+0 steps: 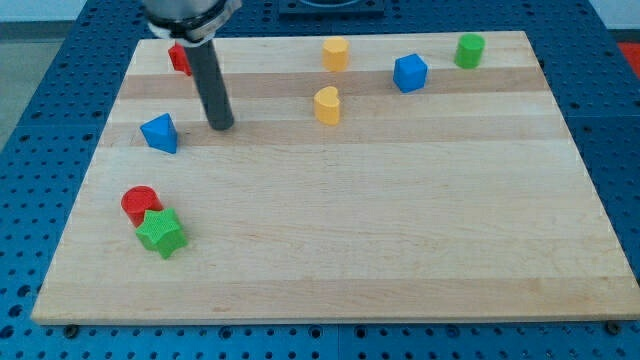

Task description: Push the heart below the green circle

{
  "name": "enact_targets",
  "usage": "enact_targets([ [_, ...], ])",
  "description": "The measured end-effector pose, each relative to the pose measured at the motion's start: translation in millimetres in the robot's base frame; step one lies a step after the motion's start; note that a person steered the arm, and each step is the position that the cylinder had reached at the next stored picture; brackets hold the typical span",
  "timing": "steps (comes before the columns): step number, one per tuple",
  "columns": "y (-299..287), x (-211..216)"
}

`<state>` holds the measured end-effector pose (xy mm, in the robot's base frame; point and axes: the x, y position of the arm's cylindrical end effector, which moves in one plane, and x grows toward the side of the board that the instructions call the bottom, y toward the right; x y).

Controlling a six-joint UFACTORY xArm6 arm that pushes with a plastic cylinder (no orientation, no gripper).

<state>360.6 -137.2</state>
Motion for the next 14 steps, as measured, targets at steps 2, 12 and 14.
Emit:
enact_targets([
  [2,60.9,-18.0],
  [12,216.5,26.7],
  [14,217.4,56.3],
])
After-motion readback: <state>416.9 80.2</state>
